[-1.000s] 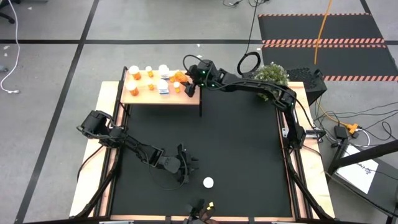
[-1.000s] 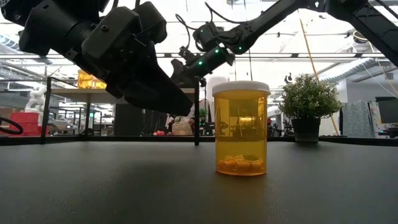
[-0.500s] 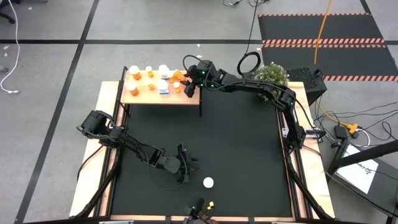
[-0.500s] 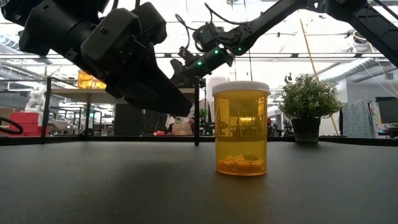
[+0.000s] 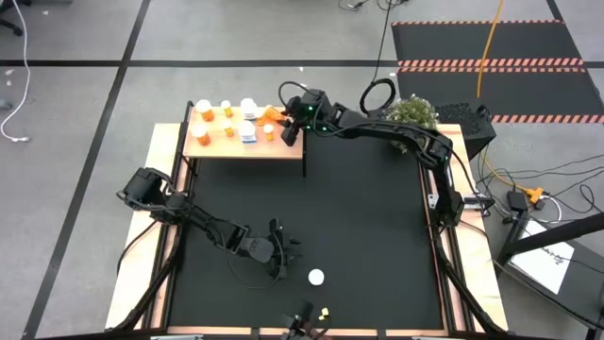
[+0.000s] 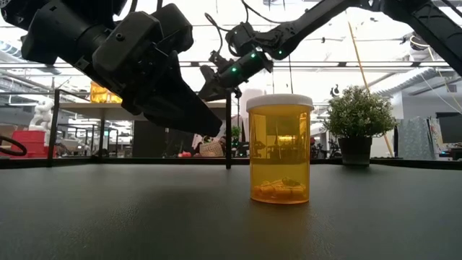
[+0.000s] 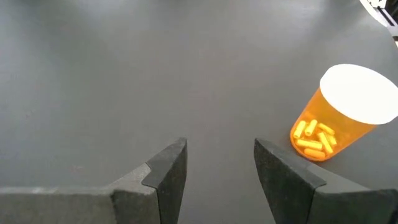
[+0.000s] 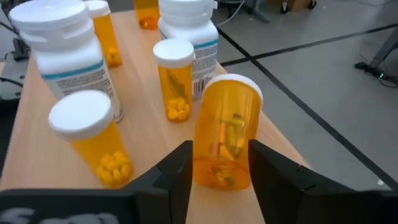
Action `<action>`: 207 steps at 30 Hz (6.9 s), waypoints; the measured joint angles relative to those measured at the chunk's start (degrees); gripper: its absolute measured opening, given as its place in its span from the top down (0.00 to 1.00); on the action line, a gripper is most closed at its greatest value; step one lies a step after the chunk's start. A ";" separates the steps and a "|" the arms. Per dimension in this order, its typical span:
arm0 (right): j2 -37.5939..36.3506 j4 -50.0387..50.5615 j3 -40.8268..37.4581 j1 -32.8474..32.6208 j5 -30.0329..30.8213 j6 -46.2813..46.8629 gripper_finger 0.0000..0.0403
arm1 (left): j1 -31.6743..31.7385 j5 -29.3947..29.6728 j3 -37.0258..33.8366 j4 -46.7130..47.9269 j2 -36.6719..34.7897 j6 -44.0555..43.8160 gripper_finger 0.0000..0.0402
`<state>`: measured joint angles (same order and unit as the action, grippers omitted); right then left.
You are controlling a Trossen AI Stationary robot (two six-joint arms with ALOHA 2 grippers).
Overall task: Pick and place medicine bottles onto shelf by color
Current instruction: Put the large orange pill bottle on the shelf
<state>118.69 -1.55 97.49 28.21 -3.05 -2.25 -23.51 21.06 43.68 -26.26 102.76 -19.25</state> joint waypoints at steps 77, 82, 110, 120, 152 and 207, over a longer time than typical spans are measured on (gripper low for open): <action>-2.22 7.74 0.15 2.36 -4.25 -6.60 0.34 | 1.36 0.00 0.00 -1.38 0.00 2.51 0.54; -2.22 4.49 0.15 2.16 -3.32 -3.49 0.29 | 1.36 0.00 0.00 -1.31 0.00 2.64 0.54; 2.27 -3.76 0.22 1.38 1.43 -0.14 0.25 | 1.36 0.00 0.02 -2.06 0.00 2.51 0.54; 2.76 -3.83 0.26 1.29 0.70 -2.46 0.40 | 1.36 0.00 0.01 -1.68 -0.01 2.64 0.54; -1.09 6.46 0.02 1.80 -6.19 -10.25 0.36 | 1.27 -0.02 0.02 -0.87 -0.02 2.60 0.54; 0.27 2.91 0.15 2.40 -12.35 -8.99 0.59 | 1.40 -0.02 0.02 -1.03 -0.02 2.64 0.54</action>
<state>118.96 1.36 97.65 30.61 -15.40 -11.24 -22.11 21.04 43.70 -27.29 102.74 -16.60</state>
